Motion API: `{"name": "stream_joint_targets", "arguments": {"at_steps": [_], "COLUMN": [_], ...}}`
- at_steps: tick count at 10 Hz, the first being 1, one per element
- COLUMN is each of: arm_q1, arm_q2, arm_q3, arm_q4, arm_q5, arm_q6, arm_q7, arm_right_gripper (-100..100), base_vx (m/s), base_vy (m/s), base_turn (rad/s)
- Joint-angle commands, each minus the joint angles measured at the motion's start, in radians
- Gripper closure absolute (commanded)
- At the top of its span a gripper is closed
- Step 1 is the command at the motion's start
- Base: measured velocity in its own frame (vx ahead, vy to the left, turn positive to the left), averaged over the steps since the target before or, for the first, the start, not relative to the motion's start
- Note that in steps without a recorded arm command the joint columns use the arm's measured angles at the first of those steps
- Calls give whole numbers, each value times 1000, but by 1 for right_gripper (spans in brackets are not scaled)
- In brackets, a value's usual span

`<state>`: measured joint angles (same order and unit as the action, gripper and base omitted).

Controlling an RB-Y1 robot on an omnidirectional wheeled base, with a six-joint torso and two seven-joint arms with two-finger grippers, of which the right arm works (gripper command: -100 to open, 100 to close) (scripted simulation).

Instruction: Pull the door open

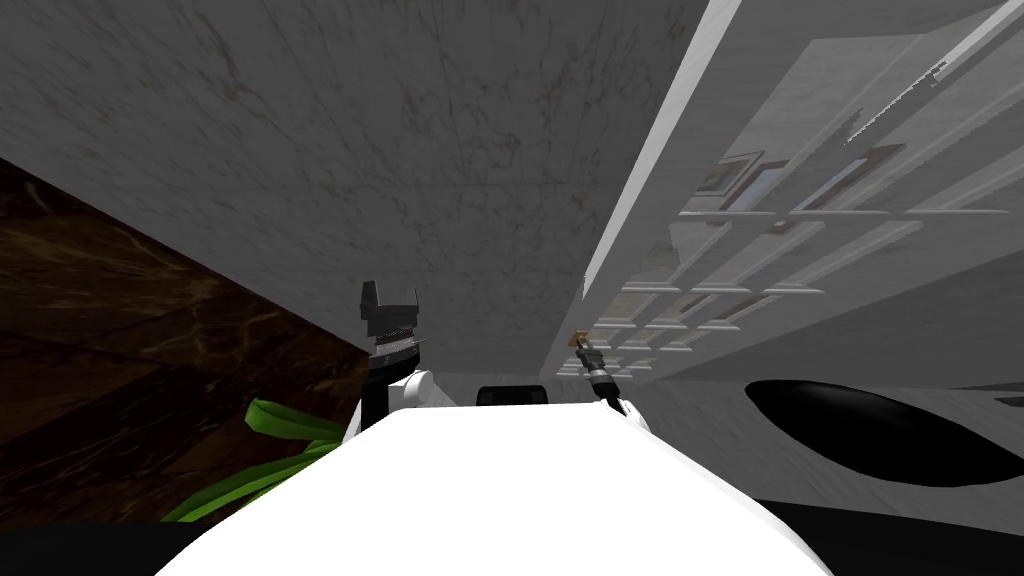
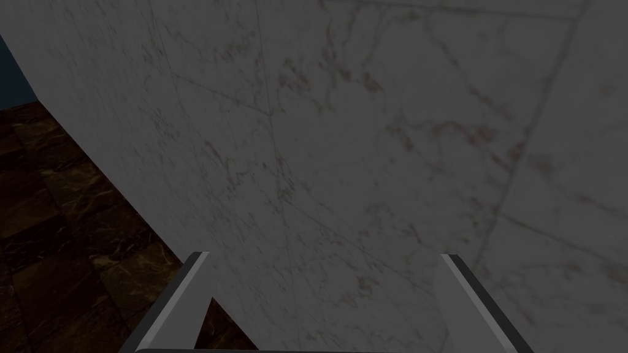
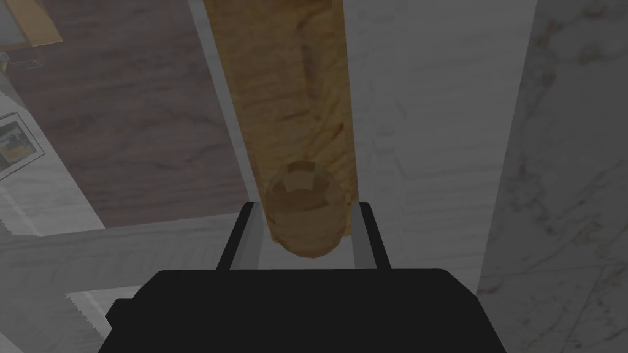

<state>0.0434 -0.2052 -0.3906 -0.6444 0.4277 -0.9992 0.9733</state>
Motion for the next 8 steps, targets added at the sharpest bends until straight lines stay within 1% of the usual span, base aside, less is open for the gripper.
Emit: {"name": "stream_joint_targets", "arguments": {"at_steps": [1,4,5,7,8], "arm_q1": [-3,-12,-12,-20,-20], "arm_q2": [0,-2,-2,-4,-4], "arm_q3": [-3,-11,-11,-18,-18], "arm_q4": [7,22,22,34,34], "arm_q5": [2,8,8,12,12], "arm_q6": [-1,-6,-6,-11,-11], "arm_q7": [-50,-134,-145,-206,-217], "arm_right_gripper": [100,100,100,100,100], "base_vx": [-20,-21,-19,-22,-19], "base_vy": [-7,-9,-5,-7,-8], "base_turn": [20,22,12,20,14]}}
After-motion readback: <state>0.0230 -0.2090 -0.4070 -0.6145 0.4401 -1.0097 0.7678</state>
